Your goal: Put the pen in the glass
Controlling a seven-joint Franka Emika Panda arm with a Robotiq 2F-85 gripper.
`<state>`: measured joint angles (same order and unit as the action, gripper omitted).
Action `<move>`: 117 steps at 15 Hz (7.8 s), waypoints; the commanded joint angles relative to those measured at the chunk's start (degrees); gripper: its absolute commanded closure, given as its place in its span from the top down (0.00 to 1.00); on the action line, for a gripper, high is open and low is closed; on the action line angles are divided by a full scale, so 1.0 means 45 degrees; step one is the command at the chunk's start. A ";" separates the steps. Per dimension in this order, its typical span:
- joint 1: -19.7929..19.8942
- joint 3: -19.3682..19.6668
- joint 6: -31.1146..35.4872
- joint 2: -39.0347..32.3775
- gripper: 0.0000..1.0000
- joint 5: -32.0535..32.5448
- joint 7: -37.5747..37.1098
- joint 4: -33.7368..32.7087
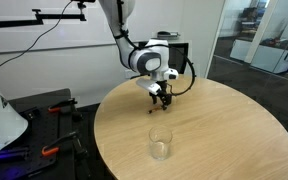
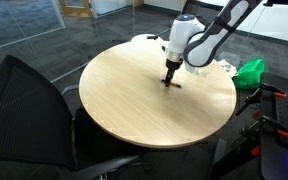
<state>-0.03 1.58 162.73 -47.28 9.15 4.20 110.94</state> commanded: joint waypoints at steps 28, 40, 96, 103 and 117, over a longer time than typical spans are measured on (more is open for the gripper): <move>-0.0569 0.0392 -0.4381 0.5102 0.04 0.0378 -0.2316 0.0789; -0.1962 0.2058 -0.3416 0.4147 0.04 0.1821 -0.6703 0.0085; -0.0961 0.0908 -1.6340 0.0594 0.04 0.9365 -3.2600 -0.1990; -0.0993 0.0958 -1.6537 -0.0486 0.04 0.9138 -3.2392 -0.2791; -0.1117 0.1085 -1.7100 -0.0917 1.00 0.8578 -3.2384 -0.3446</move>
<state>-4.84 6.44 88.27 -51.87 49.07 -142.15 96.46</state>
